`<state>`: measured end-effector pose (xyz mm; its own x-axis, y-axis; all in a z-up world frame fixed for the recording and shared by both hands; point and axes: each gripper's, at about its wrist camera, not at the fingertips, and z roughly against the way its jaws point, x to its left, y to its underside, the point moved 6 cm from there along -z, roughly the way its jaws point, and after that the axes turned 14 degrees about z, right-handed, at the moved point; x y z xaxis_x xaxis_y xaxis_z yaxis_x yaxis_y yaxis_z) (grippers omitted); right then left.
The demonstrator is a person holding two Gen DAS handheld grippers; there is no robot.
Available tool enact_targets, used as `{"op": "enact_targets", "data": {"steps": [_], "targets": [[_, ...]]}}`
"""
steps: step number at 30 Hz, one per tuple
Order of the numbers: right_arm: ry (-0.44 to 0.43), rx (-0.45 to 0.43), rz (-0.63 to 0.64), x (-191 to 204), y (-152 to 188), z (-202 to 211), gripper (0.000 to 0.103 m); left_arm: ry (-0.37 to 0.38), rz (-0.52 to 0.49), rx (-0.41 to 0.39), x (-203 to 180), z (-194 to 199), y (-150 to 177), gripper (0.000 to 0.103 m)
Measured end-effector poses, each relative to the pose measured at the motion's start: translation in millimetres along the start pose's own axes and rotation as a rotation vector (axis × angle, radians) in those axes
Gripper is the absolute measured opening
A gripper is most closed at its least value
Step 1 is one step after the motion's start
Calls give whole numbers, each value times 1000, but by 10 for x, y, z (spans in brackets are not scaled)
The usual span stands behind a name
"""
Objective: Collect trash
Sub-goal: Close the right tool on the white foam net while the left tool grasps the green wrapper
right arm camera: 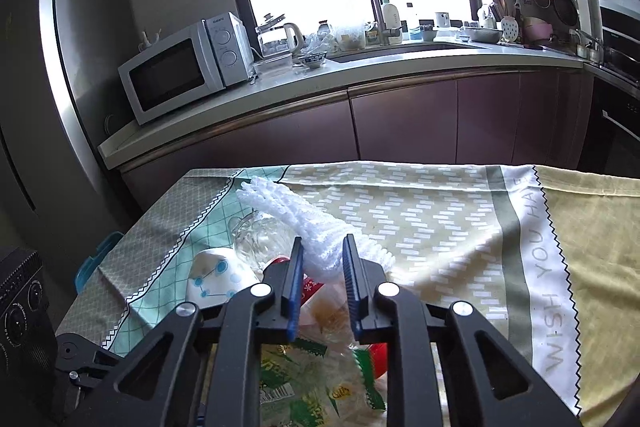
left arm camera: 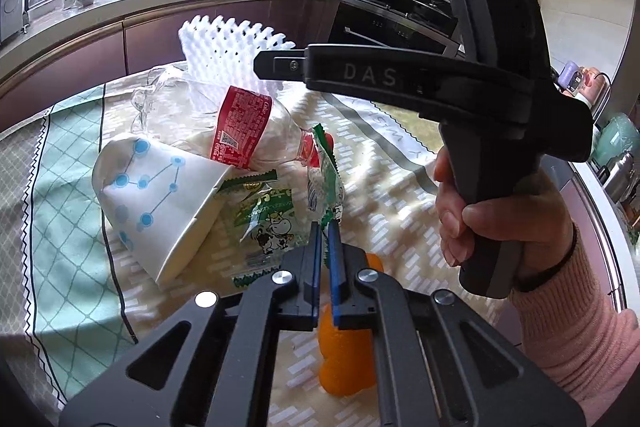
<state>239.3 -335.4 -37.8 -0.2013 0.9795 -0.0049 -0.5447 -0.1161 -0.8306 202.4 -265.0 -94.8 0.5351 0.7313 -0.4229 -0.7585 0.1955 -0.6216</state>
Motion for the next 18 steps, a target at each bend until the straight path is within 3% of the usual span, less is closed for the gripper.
{"op": "enact_targets", "data": {"steps": [18], "targets": [[34,-149,-26,-10,-175,709,12,50,23,-106,119,659,-17,3]]}}
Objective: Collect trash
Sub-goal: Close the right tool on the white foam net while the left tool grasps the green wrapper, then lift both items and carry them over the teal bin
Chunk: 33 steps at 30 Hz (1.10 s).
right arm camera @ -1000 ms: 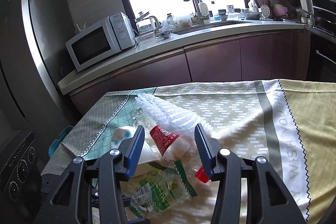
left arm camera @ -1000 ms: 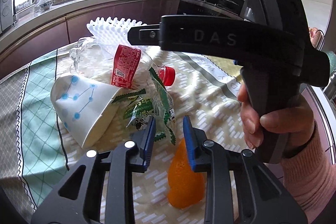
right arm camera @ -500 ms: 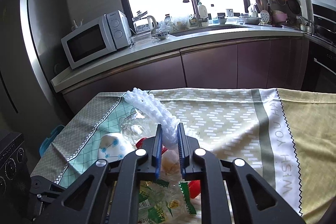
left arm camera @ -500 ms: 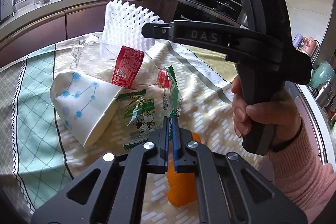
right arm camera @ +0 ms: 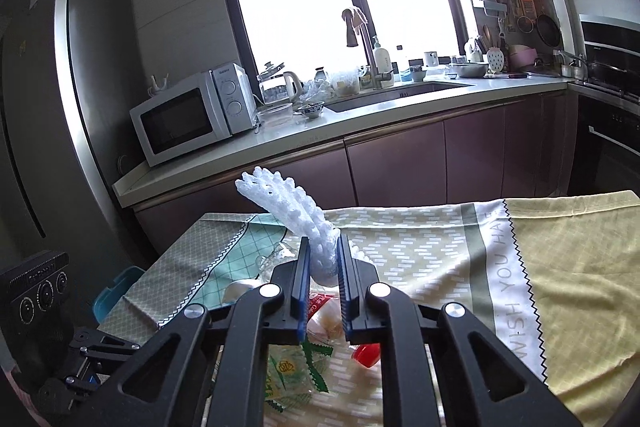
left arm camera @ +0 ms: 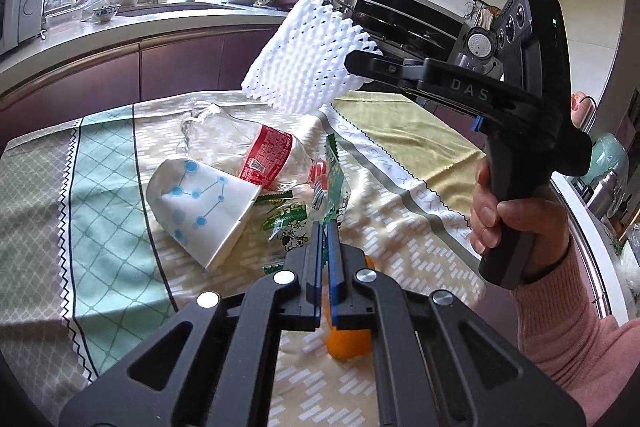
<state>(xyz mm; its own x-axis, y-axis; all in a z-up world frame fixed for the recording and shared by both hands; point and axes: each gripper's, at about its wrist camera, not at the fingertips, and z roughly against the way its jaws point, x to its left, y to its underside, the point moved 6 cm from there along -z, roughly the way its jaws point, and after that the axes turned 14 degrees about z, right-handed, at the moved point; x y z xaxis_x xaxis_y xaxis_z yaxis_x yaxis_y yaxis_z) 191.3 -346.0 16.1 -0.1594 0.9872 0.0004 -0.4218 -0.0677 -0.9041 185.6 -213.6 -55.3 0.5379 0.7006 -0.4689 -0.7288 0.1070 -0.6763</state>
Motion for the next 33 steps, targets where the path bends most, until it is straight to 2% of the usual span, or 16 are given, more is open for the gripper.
{"op": "enact_targets", "data": {"steps": [13,15,16,18,25,31,33], "targets": [[-86,-69,11,419,-103,310,12,-22,15,-88,242,658,-19,3],[-91,-67,11,470,-86,316,12,-46,16,-94,306,702,29,3],[-96,-65,5,485,-65,314,12,-61,22,-94,359,705,57,10],[-98,-57,-9,501,-8,306,12,-65,35,-58,447,659,150,28],[-92,-24,-60,464,208,327,12,-128,49,18,664,355,358,40],[-92,-24,-80,411,261,407,12,-129,90,88,768,61,426,41],[-91,-21,-74,421,267,416,12,-126,91,99,749,23,435,35]]}}
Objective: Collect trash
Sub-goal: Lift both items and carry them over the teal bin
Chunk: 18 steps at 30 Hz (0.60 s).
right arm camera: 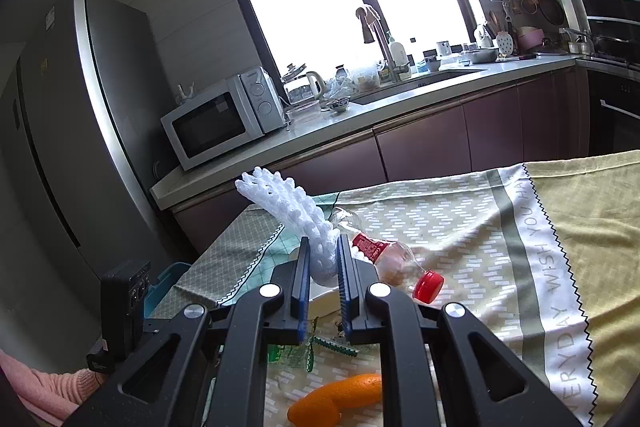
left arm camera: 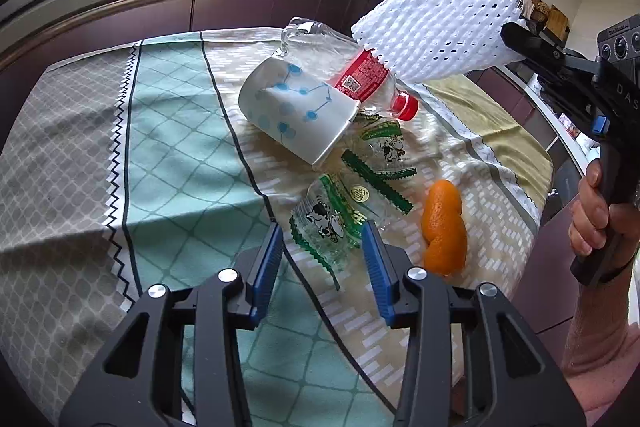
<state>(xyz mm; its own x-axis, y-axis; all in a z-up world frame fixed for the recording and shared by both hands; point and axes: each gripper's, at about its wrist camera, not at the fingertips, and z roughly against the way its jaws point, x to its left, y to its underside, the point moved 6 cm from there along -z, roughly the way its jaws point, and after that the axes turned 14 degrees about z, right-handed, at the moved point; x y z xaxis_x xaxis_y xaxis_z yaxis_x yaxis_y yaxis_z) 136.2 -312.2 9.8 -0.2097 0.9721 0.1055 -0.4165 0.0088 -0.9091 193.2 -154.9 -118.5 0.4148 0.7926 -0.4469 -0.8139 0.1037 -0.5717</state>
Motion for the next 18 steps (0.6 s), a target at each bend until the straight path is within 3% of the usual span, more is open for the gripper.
{"op": "enact_targets", "data": {"steps": [2,9,18], "targets": [[-6,0,-3,6,9,0,12,5,-5,4,-32,-14,2,22],[-31,3,-1,82,11,-34,12,17,-14,-5,-87,53,37,18],[-108,2,36,384,-70,-105,12,31,-16,-92,-16,542,-22,16]]}}
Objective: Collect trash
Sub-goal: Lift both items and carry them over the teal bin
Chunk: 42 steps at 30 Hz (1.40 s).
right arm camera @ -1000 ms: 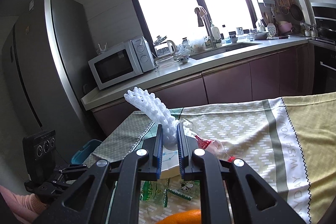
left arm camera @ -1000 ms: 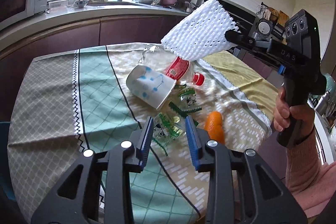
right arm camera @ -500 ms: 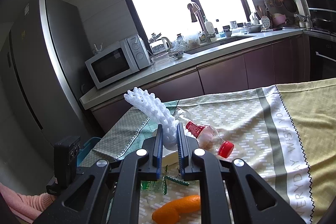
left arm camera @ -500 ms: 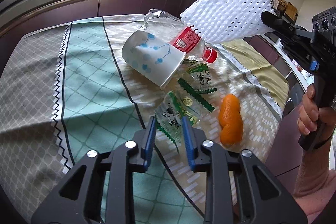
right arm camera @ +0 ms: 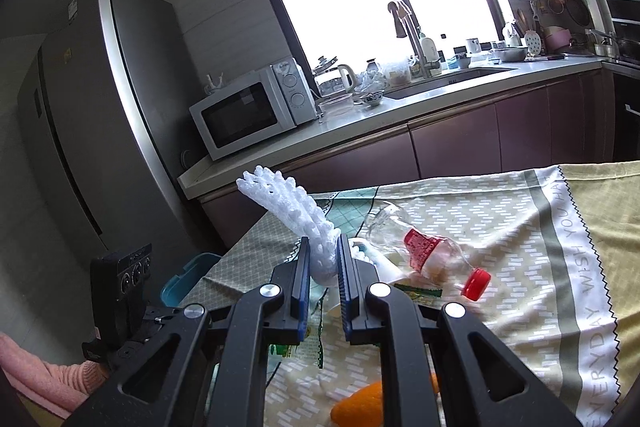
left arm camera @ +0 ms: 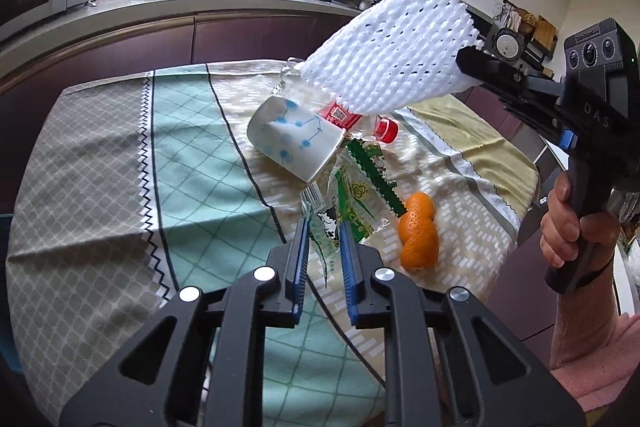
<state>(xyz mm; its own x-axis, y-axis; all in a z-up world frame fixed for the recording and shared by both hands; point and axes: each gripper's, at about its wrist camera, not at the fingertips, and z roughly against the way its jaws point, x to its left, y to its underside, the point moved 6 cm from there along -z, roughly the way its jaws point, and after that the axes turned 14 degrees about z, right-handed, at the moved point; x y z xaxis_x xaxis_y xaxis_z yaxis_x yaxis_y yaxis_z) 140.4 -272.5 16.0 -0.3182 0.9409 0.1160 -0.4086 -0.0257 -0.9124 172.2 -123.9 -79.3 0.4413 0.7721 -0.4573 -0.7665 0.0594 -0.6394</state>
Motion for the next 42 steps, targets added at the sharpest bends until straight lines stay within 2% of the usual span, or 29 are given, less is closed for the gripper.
{"op": "enact_targets", "data": {"steps": [4,19,34,42], "targets": [[-52,5,11,167,-33,-108,12,-11,12,-51,113,264,-56,16],[-232,51,61,875,-132,-639,12,-152,84,-192,758,1102,-26,16],[-421,118,131,1745,-298,-1416,12,-322,262,-333,1711,1944,97,15],[-482,184,148,2123,-314,-1902,12,-406,341,-357,2198,2164,187,15]]}}
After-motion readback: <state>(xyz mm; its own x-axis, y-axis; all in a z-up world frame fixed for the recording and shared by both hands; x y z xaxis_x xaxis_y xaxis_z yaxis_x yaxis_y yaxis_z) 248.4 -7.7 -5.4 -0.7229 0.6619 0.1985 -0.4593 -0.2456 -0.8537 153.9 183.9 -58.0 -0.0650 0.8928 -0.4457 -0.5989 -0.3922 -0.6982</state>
